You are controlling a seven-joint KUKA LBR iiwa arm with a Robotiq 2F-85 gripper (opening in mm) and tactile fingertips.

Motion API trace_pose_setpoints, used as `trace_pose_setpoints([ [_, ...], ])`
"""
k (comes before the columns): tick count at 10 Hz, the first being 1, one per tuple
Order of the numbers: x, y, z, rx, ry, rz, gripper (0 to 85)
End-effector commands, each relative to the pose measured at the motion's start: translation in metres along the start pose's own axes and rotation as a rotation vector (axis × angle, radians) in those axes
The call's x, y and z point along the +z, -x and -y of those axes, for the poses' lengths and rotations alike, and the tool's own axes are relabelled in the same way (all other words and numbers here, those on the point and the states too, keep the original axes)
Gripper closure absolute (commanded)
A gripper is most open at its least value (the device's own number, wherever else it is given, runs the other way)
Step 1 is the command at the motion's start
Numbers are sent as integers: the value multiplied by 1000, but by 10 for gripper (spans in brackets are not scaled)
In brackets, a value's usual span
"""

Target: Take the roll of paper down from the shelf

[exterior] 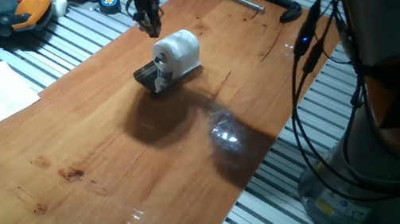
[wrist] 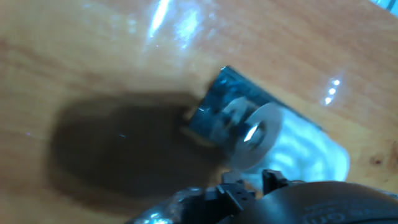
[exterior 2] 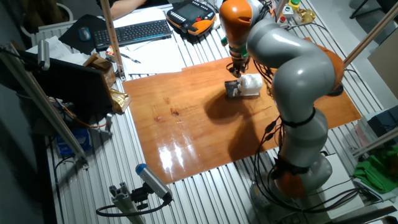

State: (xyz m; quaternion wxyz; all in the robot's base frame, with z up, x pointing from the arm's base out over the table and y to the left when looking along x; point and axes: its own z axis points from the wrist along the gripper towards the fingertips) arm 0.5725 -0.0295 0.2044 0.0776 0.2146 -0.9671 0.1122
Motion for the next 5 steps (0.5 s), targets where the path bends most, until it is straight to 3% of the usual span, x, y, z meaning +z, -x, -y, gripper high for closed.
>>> trace_pose_setpoints([
  [1, 5, 2, 10, 0, -1, -3, 213],
  [3, 19, 3, 27, 1, 2, -16, 130],
  [5, 31, 2, 33, 0, 20, -32, 97],
])
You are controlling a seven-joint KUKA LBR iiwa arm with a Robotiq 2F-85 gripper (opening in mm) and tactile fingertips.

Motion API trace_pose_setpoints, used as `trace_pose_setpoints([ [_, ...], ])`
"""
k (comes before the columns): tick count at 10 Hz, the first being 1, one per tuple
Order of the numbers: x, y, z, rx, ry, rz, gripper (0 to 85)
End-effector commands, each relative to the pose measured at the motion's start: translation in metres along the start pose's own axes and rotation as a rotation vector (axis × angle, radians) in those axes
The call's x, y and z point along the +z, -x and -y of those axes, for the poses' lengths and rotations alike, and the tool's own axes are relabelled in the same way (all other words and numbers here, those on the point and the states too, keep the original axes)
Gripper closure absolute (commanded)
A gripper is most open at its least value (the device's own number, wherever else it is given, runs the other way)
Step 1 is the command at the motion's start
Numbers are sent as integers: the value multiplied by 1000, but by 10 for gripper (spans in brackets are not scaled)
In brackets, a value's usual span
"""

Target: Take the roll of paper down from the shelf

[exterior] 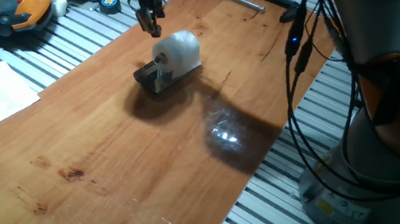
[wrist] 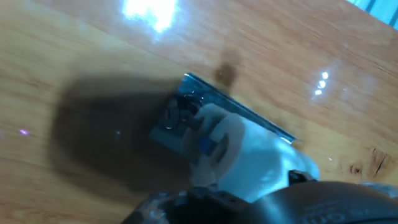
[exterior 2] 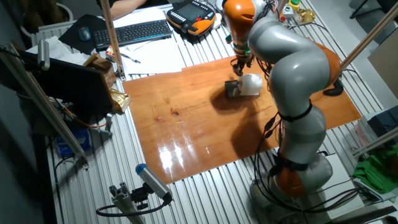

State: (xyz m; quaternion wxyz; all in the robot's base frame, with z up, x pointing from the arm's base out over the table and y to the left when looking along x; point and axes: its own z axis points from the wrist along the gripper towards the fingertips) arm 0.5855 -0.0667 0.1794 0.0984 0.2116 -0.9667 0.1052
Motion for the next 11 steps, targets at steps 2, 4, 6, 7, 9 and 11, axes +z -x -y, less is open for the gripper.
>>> trace_pose_setpoints([
  [2, 9, -3, 6, 1, 18, -2, 90],
  [4, 21, -6, 8, 62, 78, -9, 107],
  [6, 23, -9, 8, 223, 109, -41, 130],
  [7, 22, -10, 8, 325, 83, -42, 153],
  [9, 23, -13, 11, 562, 99, -25, 173],
  [11, 23, -13, 13, 789, 127, -14, 183],
])
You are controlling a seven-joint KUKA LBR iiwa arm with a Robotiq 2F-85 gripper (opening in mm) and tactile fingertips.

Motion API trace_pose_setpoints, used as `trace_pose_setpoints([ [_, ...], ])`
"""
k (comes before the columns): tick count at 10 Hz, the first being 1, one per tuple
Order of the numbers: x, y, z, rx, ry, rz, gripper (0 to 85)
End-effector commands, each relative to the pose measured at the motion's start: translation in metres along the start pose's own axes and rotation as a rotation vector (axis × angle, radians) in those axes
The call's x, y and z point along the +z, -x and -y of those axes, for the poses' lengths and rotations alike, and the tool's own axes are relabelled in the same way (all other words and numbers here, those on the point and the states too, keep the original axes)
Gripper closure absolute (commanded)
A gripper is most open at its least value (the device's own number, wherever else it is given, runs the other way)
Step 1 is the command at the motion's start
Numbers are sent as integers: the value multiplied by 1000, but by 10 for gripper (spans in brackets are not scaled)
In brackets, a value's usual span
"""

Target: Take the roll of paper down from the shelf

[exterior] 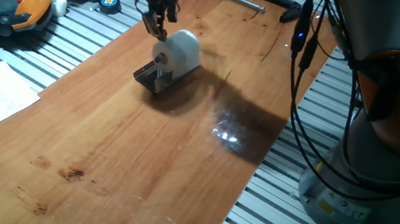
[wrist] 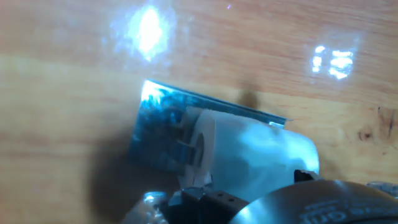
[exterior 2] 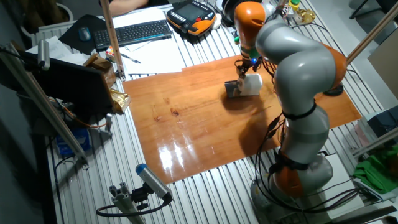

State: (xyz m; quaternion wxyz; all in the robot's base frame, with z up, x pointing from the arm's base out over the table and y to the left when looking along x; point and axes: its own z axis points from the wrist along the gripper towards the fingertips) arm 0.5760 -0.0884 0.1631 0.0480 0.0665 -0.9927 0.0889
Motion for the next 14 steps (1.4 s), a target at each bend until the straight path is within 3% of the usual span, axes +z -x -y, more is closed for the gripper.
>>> trace_pose_setpoints([
  [1, 0, 0, -1, 622, 81, -84, 203],
  [2, 0, 1, -2, 719, 90, -49, 220],
  [3, 1, 2, -3, 777, 71, -20, 230],
  [4, 0, 4, -6, 865, 59, -6, 230],
  [6, -5, 6, -10, 1068, 76, -9, 237],
  [7, -4, 7, -10, 1138, 60, 26, 247],
  [9, -4, 8, -11, 1260, 72, 16, 243],
  [10, -5, 8, -11, 1314, 56, 37, 230],
  [11, -5, 8, -11, 1372, 62, 40, 227],
  [14, -4, 8, -8, 1525, 81, 4, 233],
])
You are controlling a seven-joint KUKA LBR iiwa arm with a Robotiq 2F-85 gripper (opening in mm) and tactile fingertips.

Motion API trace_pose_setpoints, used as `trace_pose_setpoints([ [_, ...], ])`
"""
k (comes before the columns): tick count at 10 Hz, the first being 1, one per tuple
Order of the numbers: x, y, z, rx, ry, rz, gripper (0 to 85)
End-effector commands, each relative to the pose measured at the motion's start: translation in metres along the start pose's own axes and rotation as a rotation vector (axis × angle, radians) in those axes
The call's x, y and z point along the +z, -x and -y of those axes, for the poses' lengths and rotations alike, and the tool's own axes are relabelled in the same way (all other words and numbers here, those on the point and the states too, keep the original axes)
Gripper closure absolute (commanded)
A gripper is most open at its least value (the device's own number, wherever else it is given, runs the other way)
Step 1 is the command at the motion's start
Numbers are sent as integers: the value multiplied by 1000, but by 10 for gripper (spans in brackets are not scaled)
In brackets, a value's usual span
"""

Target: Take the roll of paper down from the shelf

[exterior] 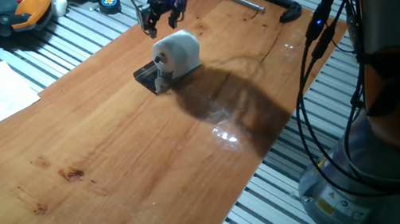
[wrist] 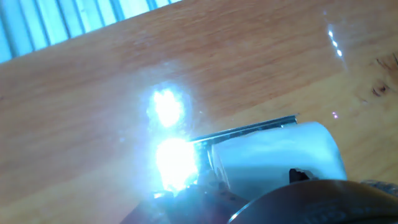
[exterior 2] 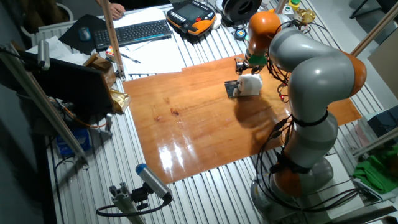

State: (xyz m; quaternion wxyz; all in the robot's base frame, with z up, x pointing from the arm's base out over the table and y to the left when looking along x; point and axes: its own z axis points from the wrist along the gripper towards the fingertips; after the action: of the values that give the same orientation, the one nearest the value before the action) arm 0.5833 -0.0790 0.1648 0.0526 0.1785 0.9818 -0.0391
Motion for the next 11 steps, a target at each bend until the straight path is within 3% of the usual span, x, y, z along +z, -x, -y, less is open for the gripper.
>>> trace_pose_setpoints([
  [1, 1, 0, 0, 1055, -122, -56, 237],
  [5, 4, 2, 2, 1209, -128, -57, 200],
  [8, 8, 4, 10, 1362, -123, -99, 143],
  [11, 12, 4, 13, 1428, -121, -83, 127],
])
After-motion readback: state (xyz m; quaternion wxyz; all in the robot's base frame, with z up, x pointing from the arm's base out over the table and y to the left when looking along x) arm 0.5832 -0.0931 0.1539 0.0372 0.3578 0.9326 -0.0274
